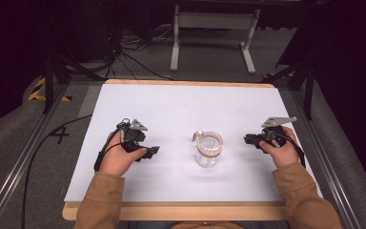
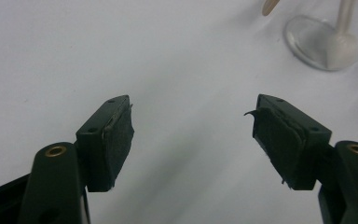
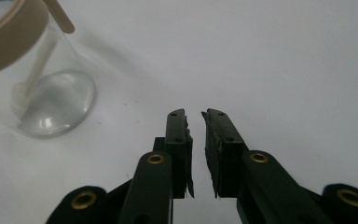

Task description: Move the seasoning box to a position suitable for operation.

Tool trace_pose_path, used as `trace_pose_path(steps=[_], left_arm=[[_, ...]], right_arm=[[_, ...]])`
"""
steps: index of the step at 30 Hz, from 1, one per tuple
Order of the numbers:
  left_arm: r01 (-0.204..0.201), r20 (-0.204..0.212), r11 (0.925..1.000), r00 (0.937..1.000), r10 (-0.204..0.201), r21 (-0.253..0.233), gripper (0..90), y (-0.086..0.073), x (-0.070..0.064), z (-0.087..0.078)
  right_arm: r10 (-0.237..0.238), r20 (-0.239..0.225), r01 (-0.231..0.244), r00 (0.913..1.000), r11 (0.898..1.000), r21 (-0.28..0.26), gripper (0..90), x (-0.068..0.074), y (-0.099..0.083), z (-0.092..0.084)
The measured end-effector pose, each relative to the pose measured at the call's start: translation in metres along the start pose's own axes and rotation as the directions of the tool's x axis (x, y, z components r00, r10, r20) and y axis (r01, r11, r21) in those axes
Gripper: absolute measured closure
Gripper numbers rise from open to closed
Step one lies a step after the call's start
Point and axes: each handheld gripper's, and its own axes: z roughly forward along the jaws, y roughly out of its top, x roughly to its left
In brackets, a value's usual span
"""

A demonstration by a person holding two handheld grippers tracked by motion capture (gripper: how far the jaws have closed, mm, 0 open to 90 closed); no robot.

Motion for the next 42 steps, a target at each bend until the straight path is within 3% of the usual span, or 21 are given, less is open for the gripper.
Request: trace_pose_path(steps=[5, 8, 12, 20, 31, 39, 42], left_arm=[[0.002, 0.017, 0.9996, 0.9998, -0.002, -0.03, 29.2, 0.001, -0.004, -0.005], [-0.01, 0.048, 0.9982, 0.9987, 0.013, -0.059, 29.2, 0.002, -0.009, -0.012], [-0.017, 0.043, 0.9967, 0.9988, 0.021, -0.079, 29.2, 0.002, -0.014, -0.019], [-0.023, 0.042, 0.9947, 0.9988, 0.027, -0.101, 29.1, -0.004, -0.023, -0.034], [0.007, 0.022, 0.9967, 0.9997, -0.005, -0.08, 28.6, -0.019, -0.015, -0.042], [0.019, 0.017, 0.9967, 0.9997, -0.018, -0.079, 28.5, -0.022, -0.014, -0.043], [0.012, 0.021, 0.9971, 0.9997, -0.01, -0.075, 28.5, -0.022, -0.014, -0.043]], right_arm=[[-0.016, -0.042, 0.014, 0.999, 0.999, -0.04, 80.5, 0.005, 0.003, -0.001], [-0.076, -0.12, 0.064, 0.9899, 0.993, -0.097, 81.9, 0.012, 0.008, -0.001], [-0.115, -0.127, 0.101, 0.9852, 0.988, -0.113, 84.1, 0.017, 0.013, 0.0], [-0.126, -0.169, 0.109, 0.9775, 0.988, -0.107, 87.1, 0.027, 0.022, 0.019], [-0.145, -0.226, 0.133, 0.9633, 0.989, -0.069, 89.3, 0.035, 0.026, 0.048], [-0.162, -0.264, 0.15, 0.9508, 0.986, -0.066, 90.0, 0.041, 0.029, 0.053], [-0.168, -0.257, 0.158, 0.9515, 0.986, -0.06, 90.0, 0.041, 0.029, 0.054]])
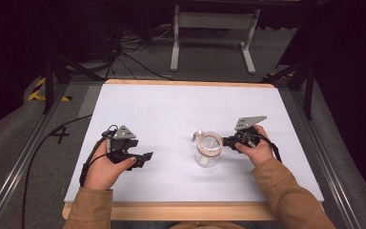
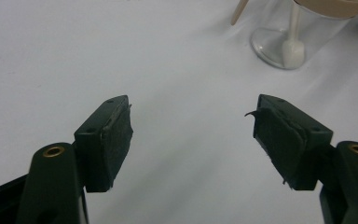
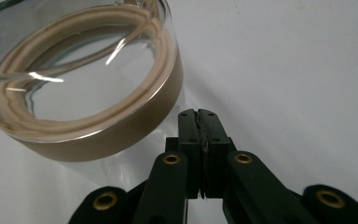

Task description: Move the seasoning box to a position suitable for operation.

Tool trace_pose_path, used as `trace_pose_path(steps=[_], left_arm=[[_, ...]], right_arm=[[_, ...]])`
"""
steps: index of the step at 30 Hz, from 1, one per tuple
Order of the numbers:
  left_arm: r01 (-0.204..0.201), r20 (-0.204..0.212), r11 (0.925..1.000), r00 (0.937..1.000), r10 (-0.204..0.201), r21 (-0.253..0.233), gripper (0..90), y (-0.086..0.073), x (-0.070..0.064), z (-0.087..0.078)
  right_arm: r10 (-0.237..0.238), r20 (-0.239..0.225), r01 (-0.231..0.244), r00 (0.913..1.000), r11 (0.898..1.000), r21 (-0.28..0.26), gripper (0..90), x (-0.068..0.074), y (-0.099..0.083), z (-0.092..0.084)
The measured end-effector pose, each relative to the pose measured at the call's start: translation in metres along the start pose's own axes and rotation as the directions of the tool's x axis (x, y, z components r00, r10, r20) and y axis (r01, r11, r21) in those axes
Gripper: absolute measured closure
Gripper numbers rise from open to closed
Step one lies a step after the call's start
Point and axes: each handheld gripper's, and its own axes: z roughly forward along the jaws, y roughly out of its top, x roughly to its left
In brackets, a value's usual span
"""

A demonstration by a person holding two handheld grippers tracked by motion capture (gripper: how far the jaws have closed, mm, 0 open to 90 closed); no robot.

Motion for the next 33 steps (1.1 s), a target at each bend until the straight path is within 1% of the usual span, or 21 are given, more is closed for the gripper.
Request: trace_pose_path(steps=[1, 2, 5, 6, 9, 10, 11, 13, 14, 16, 17, 19, 20, 21, 22, 23, 25, 27, 29, 31, 33], left_arm=[[-0.007, 0.001, 1.0, 1.0, 0.007, -0.002, 28.4, 0.0, 0.001, 0.0], [0.007, 0.008, 1.0, 0.9999, -0.007, -0.006, 28.4, 0.0, 0.0, 0.001], [0.004, 0.009, 1.0, 1.0, -0.004, -0.002, 28.4, 0.0, 0.002, 0.003], [0.011, 0.01, 0.9999, 0.9999, -0.011, -0.004, 28.4, 0.001, 0.001, 0.004], [0.004, 0.017, 1.0, 0.9999, -0.004, -0.001, 28.4, 0.003, 0.002, 0.006], [0.001, 0.013, 1.0, 0.9999, -0.001, 0.003, 28.4, 0.003, 0.002, 0.007], [0.005, 0.017, 1.0, 0.9998, -0.005, -0.002, 28.5, 0.004, 0.002, 0.008], [-0.006, 0.026, 1.0, 0.9997, 0.006, 0.007, 28.4, 0.006, 0.002, 0.01], [-0.006, 0.023, 1.0, 0.9997, 0.006, 0.004, 28.4, 0.007, 0.001, 0.011], [-0.02, 0.028, 0.9998, 0.9994, 0.02, 0.004, 28.4, 0.009, 0.001, 0.014], [-0.014, 0.031, 0.9999, 0.9994, 0.014, 0.006, 28.4, 0.01, 0.001, 0.014], [-0.017, 0.037, 0.9998, 0.9992, 0.017, 0.006, 28.4, 0.012, 0.0, 0.017], [-0.027, 0.037, 0.9996, 0.999, 0.027, 0.006, 28.4, 0.014, 0.0, 0.018], [-0.023, 0.045, 0.9997, 0.9988, 0.023, 0.007, 28.4, 0.015, 0.0, 0.02], [-0.036, 0.045, 0.9993, 0.9983, 0.036, 0.007, 28.4, 0.017, 0.0, 0.021], [-0.03, 0.053, 0.9995, 0.9982, 0.029, 0.012, 28.5, 0.018, -0.001, 0.023], [-0.049, 0.057, 0.9987, 0.9972, 0.048, 0.01, 28.5, 0.021, -0.001, 0.026], [-0.054, 0.066, 0.9985, 0.9964, 0.053, 0.01, 28.5, 0.024, -0.002, 0.029], [-0.05, 0.072, 0.9987, 0.9962, 0.049, 0.009, 28.4, 0.026, -0.004, 0.032], [-0.07, 0.078, 0.9974, 0.9946, 0.069, 0.014, 28.4, 0.03, -0.004, 0.035], [-0.07, 0.088, 0.9974, 0.9937, 0.069, 0.015, 28.4, 0.032, -0.006, 0.039]], right_arm=[[0.001, -0.001, -0.001, 1.0, 1.0, -0.001, 90.0, 0.0, 0.0, 0.0], [0.001, -0.002, -0.001, 1.0, 1.0, -0.002, 90.0, 0.0, 0.0, 0.0], [-0.001, -0.001, 0.001, 1.0, 1.0, 0.001, 90.0, 0.0, -0.001, -0.001], [-0.001, -0.001, 0.001, 1.0, 1.0, 0.007, 90.0, 0.002, -0.001, -0.001], [-0.006, -0.001, 0.006, 1.0, 1.0, 0.012, 90.0, 0.004, -0.001, -0.003], [-0.007, -0.004, 0.007, 1.0, 1.0, 0.014, 90.0, 0.005, -0.001, -0.004], [-0.012, -0.006, 0.012, 0.9999, 1.0, 0.014, 90.0, 0.006, -0.001, -0.004], [-0.016, -0.012, 0.016, 0.9998, 0.999, 0.028, 90.0, 0.009, 0.0, -0.007], [-0.018, -0.012, 0.018, 0.9998, 0.999, 0.037, 90.0, 0.011, 0.0, -0.008], [-0.025, -0.016, 0.025, 0.9996, 0.999, 0.044, 90.0, 0.014, 0.0, -0.01], [-0.028, -0.02, 0.029, 0.9994, 0.999, 0.046, 90.0, 0.016, 0.0, -0.011], [-0.03, -0.021, 0.031, 0.9993, 0.998, 0.051, 90.0, 0.019, 0.0, -0.013], [-0.031, -0.021, 0.032, 0.9993, 0.998, 0.056, 90.0, 0.02, 0.0, -0.013], [-0.033, -0.018, 0.034, 0.9993, 0.998, 0.061, 90.0, 0.022, -0.001, -0.014], [-0.039, -0.015, 0.04, 0.9991, 0.997, 0.068, 90.0, 0.024, -0.001, -0.015], [-0.042, -0.012, 0.042, 0.9991, 0.996, 0.075, 90.0, 0.026, -0.002, -0.016], [-0.046, -0.015, 0.047, 0.9988, 0.996, 0.075, 90.0, 0.029, -0.003, -0.018], [-0.05, -0.02, 0.052, 0.9985, 0.996, 0.077, 90.0, 0.032, -0.004, -0.02], [-0.055, -0.022, 0.056, 0.9983, 0.995, 0.083, 90.0, 0.035, -0.005, -0.021], [-0.057, -0.016, 0.058, 0.9982, 0.994, 0.096, 90.0, 0.038, -0.007, -0.022], [-0.061, -0.015, 0.062, 0.998, 0.993, 0.102, 90.0, 0.04, -0.009, -0.023]])
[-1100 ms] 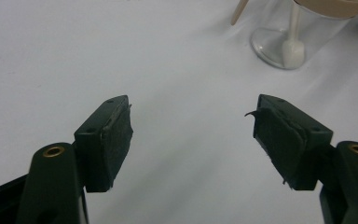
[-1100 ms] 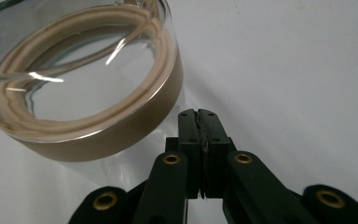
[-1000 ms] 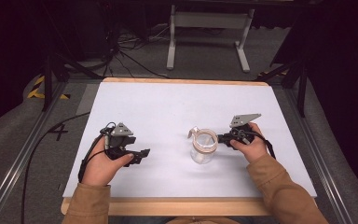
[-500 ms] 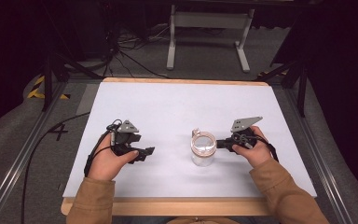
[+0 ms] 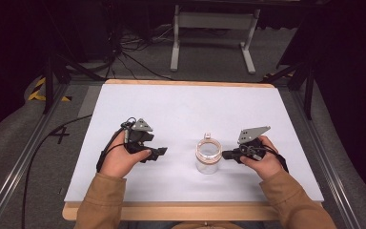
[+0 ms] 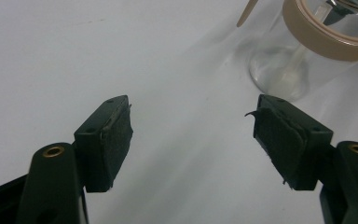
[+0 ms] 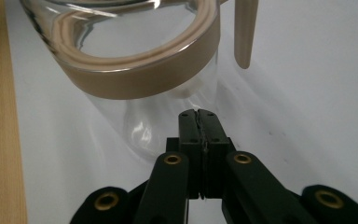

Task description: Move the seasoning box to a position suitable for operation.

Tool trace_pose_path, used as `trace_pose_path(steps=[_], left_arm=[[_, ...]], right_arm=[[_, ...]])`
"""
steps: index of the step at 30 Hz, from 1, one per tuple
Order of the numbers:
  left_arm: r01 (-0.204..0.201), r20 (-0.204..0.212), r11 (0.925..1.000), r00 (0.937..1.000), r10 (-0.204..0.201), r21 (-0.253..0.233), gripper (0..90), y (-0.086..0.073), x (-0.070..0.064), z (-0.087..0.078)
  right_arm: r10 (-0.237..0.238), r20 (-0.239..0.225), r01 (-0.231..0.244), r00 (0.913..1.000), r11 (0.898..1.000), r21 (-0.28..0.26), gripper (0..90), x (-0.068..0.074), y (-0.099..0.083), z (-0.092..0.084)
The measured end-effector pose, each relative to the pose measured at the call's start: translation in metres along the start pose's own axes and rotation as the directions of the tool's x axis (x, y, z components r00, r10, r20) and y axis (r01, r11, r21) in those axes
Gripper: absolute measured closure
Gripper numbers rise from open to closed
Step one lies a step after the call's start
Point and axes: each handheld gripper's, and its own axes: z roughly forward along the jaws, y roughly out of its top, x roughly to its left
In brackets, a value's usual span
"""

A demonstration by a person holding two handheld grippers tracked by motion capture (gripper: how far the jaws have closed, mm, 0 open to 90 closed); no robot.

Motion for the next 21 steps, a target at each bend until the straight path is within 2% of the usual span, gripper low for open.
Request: trace_pose_path(steps=[5, 8, 12, 17, 19, 21], left_arm=[[-0.021, 0.014, 0.9997, 0.9997, 0.021, 0.01, 28.4, 0.006, -0.001, 0.008], [-0.024, 0.018, 0.9996, 0.9996, 0.024, 0.013, 28.5, 0.008, -0.002, 0.01], [-0.027, 0.02, 0.9995, 0.9994, 0.026, 0.017, 29.3, 0.009, -0.003, 0.011], [-0.091, -0.039, 0.9939, 0.9949, 0.093, 0.063, 36.9, 0.014, -0.005, 0.009], [-0.093, -0.059, 0.9947, 0.9937, 0.095, 0.044, 38.8, 0.016, -0.006, 0.007], [-0.089, -0.052, 0.9961, 0.9947, 0.088, -0.004, 41.5, 0.018, -0.007, 0.006]], right_arm=[[0.012, 0.012, -0.012, 0.9998, 1.0, 0.007, 90.0, 0.001, -0.006, -0.001], [0.028, -0.002, -0.028, 0.9996, 1.0, -0.009, 90.0, 0.001, -0.008, -0.002], [0.023, -0.004, -0.023, 0.9997, 1.0, -0.018, 90.0, 0.001, -0.008, -0.003], [0.035, 0.009, -0.035, 0.9993, 0.999, -0.042, 90.0, -0.002, -0.008, -0.01], [0.042, 0.012, -0.042, 0.999, 0.998, -0.05, 89.9, -0.004, -0.009, -0.013], [0.052, 0.021, -0.05, 0.9984, 0.997, -0.064, 89.9, -0.007, -0.01, -0.017]])
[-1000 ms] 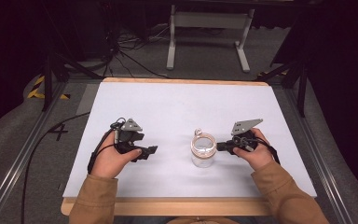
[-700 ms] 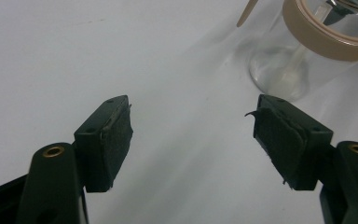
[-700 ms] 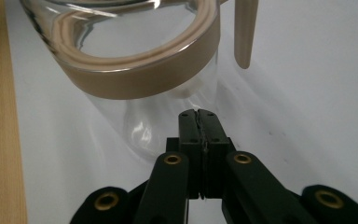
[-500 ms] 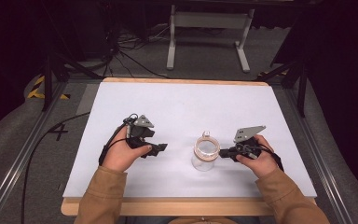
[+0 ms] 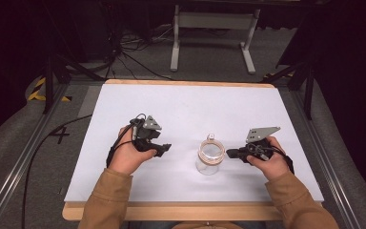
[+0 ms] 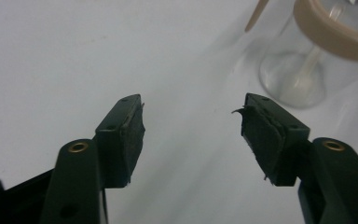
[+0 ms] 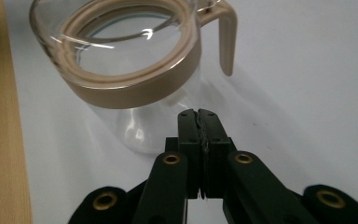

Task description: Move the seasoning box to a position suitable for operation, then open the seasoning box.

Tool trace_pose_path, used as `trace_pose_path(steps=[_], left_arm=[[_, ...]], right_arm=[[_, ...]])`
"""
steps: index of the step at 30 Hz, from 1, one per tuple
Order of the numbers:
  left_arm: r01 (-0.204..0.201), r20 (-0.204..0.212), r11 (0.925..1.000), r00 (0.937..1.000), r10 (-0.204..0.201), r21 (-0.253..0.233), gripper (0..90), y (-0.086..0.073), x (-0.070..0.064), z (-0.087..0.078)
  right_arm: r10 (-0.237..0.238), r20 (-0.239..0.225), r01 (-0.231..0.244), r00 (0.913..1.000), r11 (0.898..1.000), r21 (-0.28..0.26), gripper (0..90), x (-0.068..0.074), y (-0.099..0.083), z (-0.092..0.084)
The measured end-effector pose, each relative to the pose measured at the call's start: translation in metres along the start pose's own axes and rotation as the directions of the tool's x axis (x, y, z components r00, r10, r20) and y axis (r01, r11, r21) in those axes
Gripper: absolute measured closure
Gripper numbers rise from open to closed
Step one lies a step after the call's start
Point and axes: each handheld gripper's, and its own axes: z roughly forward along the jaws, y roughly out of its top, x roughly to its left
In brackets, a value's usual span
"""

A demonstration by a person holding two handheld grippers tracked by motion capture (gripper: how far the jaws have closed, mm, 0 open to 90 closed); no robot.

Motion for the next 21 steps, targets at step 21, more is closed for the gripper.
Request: trace_pose_path(steps=[21], left_arm=[[0.002, 0.245, 0.9925, 0.9691, 0.028, -0.122, 71.6, 0.057, -0.008, 0.036]], right_arm=[[0.061, 0.033, -0.059, 0.9976, 0.996, -0.071, 89.8, 0.003, -0.017, -0.029]])
